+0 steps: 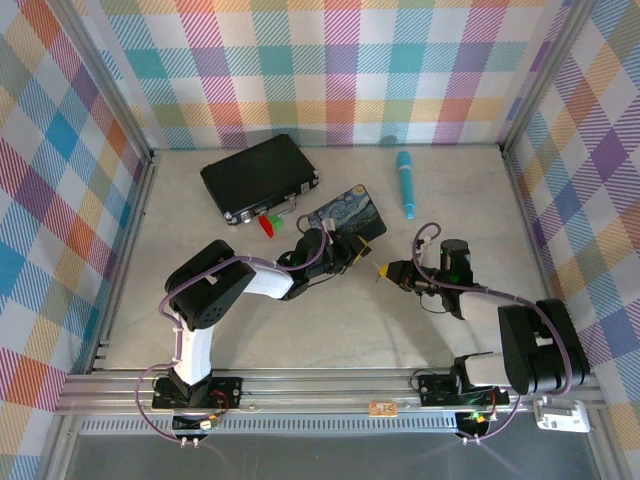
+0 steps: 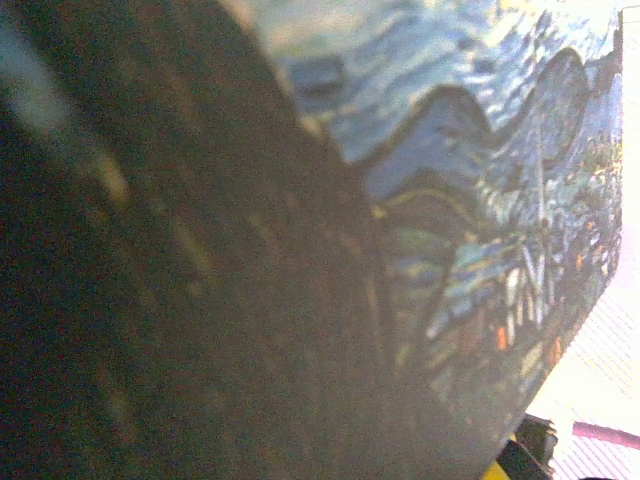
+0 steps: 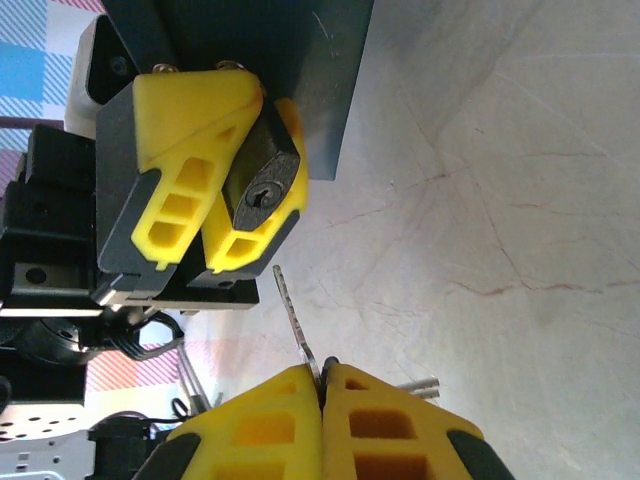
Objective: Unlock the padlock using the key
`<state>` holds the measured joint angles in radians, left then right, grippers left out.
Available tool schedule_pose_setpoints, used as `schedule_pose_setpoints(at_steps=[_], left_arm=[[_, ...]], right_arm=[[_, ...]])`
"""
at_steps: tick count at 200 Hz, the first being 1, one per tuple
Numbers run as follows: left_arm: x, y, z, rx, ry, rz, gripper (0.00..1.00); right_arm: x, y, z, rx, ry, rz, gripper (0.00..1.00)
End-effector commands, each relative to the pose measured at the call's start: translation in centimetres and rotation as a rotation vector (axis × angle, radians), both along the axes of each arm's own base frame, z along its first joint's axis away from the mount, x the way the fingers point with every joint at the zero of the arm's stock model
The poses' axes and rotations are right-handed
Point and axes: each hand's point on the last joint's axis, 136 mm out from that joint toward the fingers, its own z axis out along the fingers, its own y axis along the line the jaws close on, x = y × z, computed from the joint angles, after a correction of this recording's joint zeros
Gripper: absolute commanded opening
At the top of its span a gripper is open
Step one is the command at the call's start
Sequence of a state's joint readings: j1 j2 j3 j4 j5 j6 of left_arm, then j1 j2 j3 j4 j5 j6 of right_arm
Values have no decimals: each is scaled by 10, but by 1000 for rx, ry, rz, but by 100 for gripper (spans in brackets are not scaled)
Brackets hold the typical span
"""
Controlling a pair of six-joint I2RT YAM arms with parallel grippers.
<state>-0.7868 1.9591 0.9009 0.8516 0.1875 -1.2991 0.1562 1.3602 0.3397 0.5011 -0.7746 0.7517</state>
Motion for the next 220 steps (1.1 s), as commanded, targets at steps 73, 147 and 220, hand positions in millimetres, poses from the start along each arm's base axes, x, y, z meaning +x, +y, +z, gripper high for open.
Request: schedule_pose_setpoints(at_steps=[73,147,220], left_arm=[[-3,-5,7,-82,8,-14,0],[-1,-6,8,-100,10,-6,0],[1,-6,9,-115,8,3,0]], right_arm=[[21,11,27,102,-79,27,0],[27,13,18,98,-42,26,0],[12,6,7,65,-14,-4,0]])
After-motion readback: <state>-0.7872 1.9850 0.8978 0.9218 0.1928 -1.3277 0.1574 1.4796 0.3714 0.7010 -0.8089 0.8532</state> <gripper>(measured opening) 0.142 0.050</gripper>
